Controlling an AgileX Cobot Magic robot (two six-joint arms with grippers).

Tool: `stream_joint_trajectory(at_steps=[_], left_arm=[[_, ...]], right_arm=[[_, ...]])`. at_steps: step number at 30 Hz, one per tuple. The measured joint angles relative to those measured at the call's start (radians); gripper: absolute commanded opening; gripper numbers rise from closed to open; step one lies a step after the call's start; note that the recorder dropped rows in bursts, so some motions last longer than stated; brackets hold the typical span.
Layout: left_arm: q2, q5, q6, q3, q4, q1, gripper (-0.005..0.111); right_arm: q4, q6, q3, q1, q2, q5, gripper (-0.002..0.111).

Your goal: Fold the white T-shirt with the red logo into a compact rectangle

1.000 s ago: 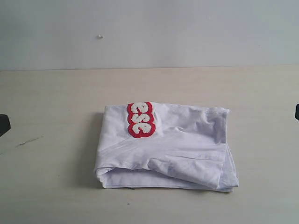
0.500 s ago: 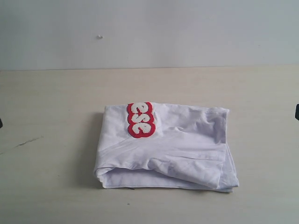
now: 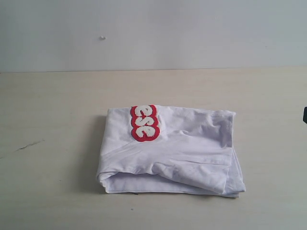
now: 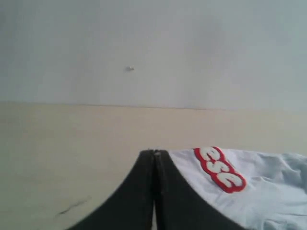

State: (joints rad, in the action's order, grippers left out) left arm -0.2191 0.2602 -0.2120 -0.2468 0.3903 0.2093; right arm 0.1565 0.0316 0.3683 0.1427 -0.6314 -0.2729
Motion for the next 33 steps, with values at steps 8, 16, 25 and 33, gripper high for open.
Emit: stream_joint_trajectory(at_steps=[8, 16, 25, 33], left_arm=[[0.107, 0.000, 0.159, 0.007, -0.272, 0.000, 0.000], [0.195, 0.002, 0.287, 0.093, -0.404, -0.019, 0.000], [0.213, 0.074, 0.343, 0.168, -0.416, -0.171, 0.000], [0.213, 0.127, 0.346, 0.233, -0.348, -0.228, 0.000]], right_arm=[[0.000, 0.000, 0.000, 0.000, 0.000, 0.000, 0.000], [0.000, 0.000, 0.000, 0.000, 0.000, 0.000, 0.000], [0.000, 0.000, 0.000, 0.000, 0.000, 0.000, 0.000], [0.002, 0.000, 0.000, 0.000, 0.000, 0.000, 0.000]])
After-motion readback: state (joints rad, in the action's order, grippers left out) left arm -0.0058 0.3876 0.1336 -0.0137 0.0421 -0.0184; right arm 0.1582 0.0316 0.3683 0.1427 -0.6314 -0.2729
